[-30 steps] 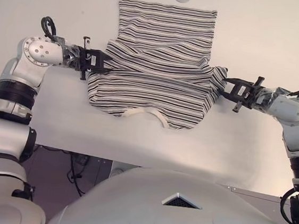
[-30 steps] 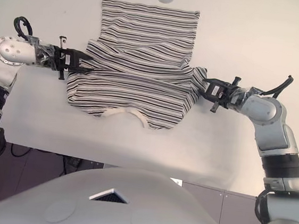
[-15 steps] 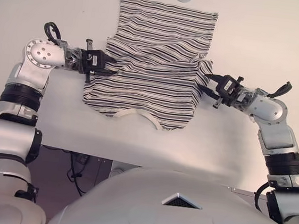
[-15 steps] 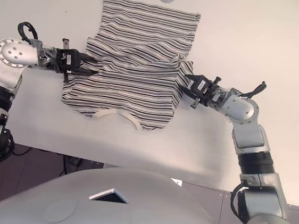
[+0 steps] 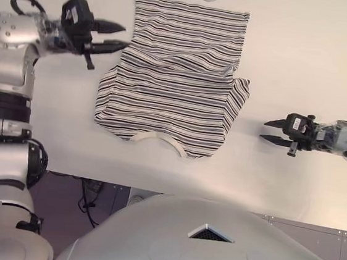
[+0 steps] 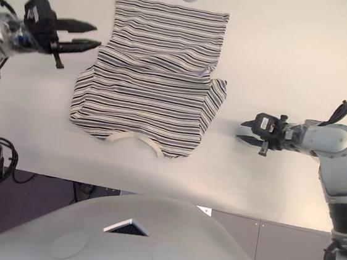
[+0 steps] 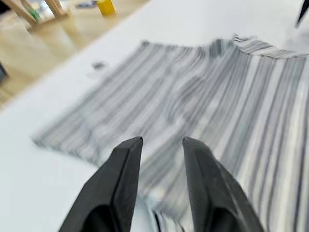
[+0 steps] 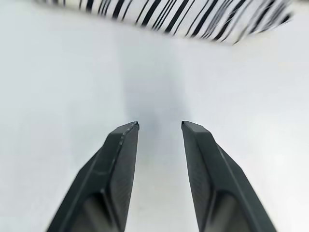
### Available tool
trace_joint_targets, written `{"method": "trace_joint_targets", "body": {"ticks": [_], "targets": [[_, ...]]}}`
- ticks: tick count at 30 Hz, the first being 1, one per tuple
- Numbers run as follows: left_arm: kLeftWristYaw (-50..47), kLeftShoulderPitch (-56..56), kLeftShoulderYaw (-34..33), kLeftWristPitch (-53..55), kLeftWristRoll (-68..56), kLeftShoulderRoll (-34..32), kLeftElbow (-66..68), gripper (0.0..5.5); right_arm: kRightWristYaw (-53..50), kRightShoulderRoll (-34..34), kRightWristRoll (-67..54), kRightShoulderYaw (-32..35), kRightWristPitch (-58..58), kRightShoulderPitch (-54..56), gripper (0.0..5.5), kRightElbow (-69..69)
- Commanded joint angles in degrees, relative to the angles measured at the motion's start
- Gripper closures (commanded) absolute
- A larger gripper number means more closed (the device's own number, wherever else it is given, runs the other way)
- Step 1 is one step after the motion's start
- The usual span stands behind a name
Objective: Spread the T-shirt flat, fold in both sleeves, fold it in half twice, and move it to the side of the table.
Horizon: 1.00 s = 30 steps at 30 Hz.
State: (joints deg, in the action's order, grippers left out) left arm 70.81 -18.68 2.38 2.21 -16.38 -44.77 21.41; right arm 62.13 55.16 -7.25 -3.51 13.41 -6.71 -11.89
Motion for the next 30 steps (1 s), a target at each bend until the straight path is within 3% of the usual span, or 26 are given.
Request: {"method": "trace_joint_targets", "body": {"ticks": [1, 4, 7, 9, 12, 17, 24, 30], "targets": [[0.58, 4.71, -3.40, 3.23, -1.78, -1.66, 0.83, 4.02, -5.36, -7.86, -8.00, 4.73, 3.18, 4.37, 3.88, -2.96], [-0.68, 2.74, -3.73, 4.57, -1.99, 0.45, 1.61, 4.02, -10.41, -14.96, -8.42, 2.18, 3.25, 7.98, 3.88, -0.39], [-2.40, -0.16, -3.78, 5.02, -1.31, 2.27, 3.38, 4.02, -14.30, -19.15, -0.92, -5.60, 1.67, 10.97, 3.88, 5.32], [-2.68, -1.30, -3.61, 4.74, -0.53, 2.57, 4.73, 4.02, -15.71, -18.91, 5.49, -10.31, -0.34, 11.44, 3.88, 8.97], [-2.07, -1.60, -3.82, 4.12, 0.10, 1.80, 5.75, 4.02, -14.52, -12.84, 12.70, -13.64, -3.87, 8.38, 3.88, 12.39], [0.56, 2.73, -6.70, 9.87, -2.43, -1.90, 3.89, 4.02, -7.13, -6.08, 1.69, -5.99, -0.83, -1.38, 3.88, 3.24], [2.09, 13.25, -8.73, 20.50, -7.69, -2.51, -5.34, 4.02, -15.27, -15.96, -5.42, -0.55, -0.15, 3.45, 3.88, -4.03], [-2.10, 15.18, -6.34, 27.73, -7.59, -0.02, -8.55, 4.02, -16.24, -16.79, -4.55, -0.13, -1.05, 3.26, 3.88, -4.11]]}}
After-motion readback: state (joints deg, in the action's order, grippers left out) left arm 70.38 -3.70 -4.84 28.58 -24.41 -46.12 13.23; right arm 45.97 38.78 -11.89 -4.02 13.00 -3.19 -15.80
